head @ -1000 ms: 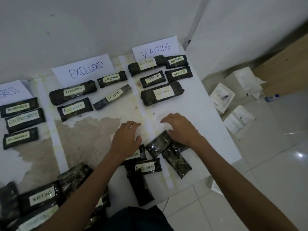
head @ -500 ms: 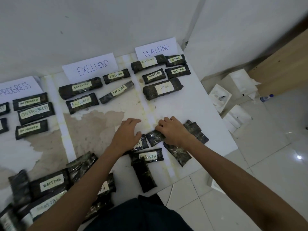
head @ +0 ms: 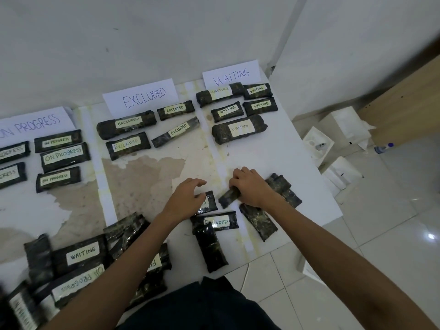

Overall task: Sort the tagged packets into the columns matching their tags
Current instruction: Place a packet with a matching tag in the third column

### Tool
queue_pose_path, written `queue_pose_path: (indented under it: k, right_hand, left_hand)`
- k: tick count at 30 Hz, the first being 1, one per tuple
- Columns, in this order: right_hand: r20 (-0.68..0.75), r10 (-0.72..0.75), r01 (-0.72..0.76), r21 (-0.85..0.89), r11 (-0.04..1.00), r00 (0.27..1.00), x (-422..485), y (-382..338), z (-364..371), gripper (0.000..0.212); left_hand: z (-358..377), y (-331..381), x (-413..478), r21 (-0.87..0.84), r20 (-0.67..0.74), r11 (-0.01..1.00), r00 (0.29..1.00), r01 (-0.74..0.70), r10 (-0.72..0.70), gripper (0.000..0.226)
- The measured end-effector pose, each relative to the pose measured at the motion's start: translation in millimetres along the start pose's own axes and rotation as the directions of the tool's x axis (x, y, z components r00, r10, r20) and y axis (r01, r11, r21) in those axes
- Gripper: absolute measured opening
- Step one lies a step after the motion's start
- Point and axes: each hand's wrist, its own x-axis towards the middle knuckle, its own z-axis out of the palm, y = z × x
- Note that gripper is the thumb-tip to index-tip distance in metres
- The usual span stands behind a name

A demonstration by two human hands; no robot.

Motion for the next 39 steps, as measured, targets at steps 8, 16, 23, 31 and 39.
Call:
queue_pose_path:
  k: [8,16,23,31,39]
  right_hand:
    - [-0.486,-0.012,0.116,0.185,0.976,0.874,-7.4,-16.3,-14.1,0.025]
    - [-0.248,0.198,-0.077,0.425,0.902,0.948,-15.4,-28.4,-29.6,0.070]
    - [0.284,0.466,-0.377,0.918,0.119,0.838,-5.2,-67.3,-45.0,0.041]
    - [0.196,0.362,-0.286,0.934,0.216,0.911,7.5,-87.9,-44.9,0.043]
    - [0.116,0.230,-0.215,0.854,0.475,0.966,24.9,-118.9,-52.9,0.050]
  left_hand:
    - [-4.4,27.0,-7.0,-0.577,0.191,0.764,0.957,0.289,-0.218,0.032]
    - [-16.9,22.1,-14.3,-0.611,0.164,0.753,0.970,0.244,-0.181,0.032]
    - [-20.0,12.5,-24.5,-0.595,0.138,0.764,0.968,0.250,-0.210,0.042]
    - [-33.9,-2.0,-40.0,-0.720,0.150,0.635,0.956,0.280,-0.251,0.013]
    - [-53.8,-19.6,-49.4,-0.746,0.052,0.596,0.919,0.297,-0.392,0.018]
